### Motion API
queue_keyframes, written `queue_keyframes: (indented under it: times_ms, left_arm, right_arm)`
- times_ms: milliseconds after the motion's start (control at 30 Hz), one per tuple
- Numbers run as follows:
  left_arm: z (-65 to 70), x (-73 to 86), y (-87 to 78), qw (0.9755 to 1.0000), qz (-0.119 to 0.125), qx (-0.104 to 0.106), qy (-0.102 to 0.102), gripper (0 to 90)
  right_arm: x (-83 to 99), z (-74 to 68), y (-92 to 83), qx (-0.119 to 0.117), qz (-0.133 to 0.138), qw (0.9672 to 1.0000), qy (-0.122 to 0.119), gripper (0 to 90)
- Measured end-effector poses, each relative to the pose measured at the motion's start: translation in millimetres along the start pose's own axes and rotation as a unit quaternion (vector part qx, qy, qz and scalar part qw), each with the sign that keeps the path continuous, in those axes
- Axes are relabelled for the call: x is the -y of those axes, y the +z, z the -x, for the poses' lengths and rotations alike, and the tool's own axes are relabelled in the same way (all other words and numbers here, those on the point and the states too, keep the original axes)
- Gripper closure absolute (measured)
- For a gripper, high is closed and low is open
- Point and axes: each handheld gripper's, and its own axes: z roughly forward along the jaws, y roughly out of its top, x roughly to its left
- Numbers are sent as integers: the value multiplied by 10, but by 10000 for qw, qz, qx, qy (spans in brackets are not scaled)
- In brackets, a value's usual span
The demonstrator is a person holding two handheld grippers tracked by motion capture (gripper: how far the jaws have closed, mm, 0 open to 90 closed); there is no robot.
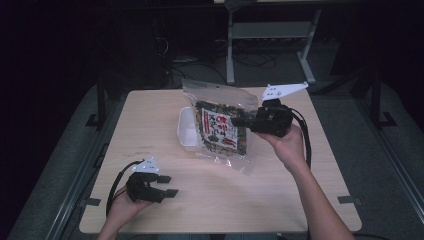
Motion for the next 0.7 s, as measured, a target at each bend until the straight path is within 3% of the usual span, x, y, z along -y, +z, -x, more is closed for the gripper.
queue_keyframes:
  times_ms: [700]
  left_arm:
    - [-45,21,-45,10000,75,12,-51,395]
  right_arm:
    - [-428,229,405,334,320,9988,-130,748]
